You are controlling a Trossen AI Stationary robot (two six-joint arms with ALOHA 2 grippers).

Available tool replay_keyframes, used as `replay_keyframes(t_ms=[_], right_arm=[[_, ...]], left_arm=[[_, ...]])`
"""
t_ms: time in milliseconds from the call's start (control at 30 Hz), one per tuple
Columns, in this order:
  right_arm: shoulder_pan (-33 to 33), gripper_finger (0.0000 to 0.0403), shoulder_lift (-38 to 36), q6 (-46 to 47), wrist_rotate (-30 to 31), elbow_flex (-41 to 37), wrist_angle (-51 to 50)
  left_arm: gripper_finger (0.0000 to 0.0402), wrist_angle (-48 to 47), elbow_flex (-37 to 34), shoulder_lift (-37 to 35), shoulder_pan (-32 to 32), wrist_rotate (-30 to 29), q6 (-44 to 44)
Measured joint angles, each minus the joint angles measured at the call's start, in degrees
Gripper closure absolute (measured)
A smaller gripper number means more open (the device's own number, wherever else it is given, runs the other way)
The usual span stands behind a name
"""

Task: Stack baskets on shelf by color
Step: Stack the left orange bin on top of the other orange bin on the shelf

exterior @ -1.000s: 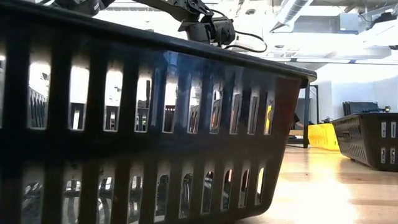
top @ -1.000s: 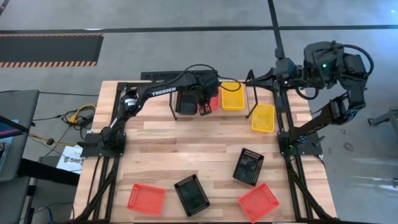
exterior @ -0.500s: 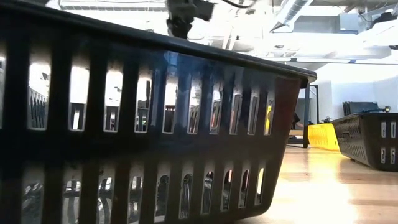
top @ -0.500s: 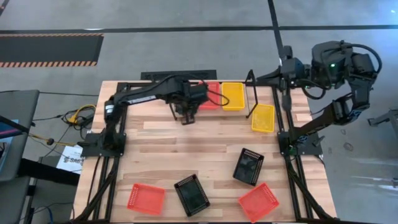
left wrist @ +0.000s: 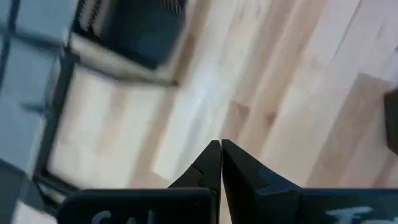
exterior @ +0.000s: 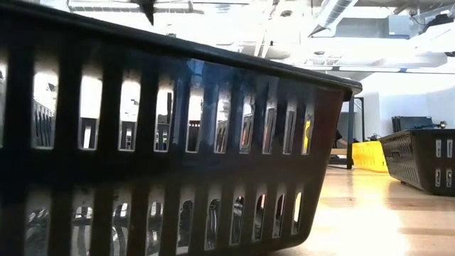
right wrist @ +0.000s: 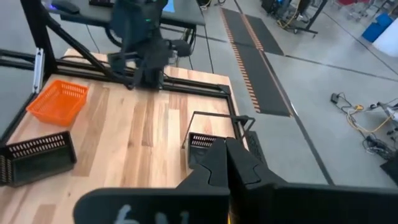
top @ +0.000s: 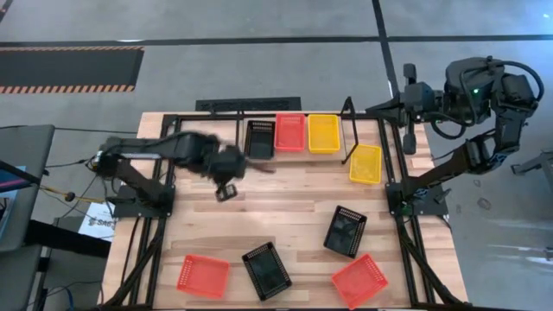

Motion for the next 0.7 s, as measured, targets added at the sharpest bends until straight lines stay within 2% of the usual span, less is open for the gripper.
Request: replay_keyframes(t_ms=[133, 233, 333, 433, 600, 633, 700], right_arm=[[0.0, 0.0402, 0.06, -1.76, 0.0, 0.0, 0.11], [0.0, 0.0402, 0.45, -2.35, 0.0, 0.02, 0.51], [0.0, 0.0402, 0.86, -2.38, 0.0, -0.02, 0.72], [0.0, 0.0402, 1.36, -2.38, -0.02, 0.02, 0.92], [0.0, 0.0402, 2.22, -2.38, -0.07, 0.04, 1.93], [0.0, 0.0402, 2.38, -2.4, -0.1, -0.01, 2.01], [0.0, 0.0402, 3.1, -2.38, -0.15, -0.01, 3.05]], left_arm=[[0.0401, 3.25, -11.99, -6.15, -5.26, 0.33, -14.63], [0.0401, 7.65, -20.28, -9.99, -8.89, 4.16, -21.98], [0.0401, 16.1, -26.69, -10.97, -13.66, 10.61, -20.64], [0.0401, 21.09, -30.83, -10.41, -18.33, 12.9, -17.89], [0.0401, 21.36, -36.97, -9.0, -22.3, 13.15, -26.77], [0.0401, 21.67, -38.29, -9.0, -22.74, 14.31, -28.33], [0.0401, 23.22, -40.89, -8.98, -22.82, 20.92, -27.8]])
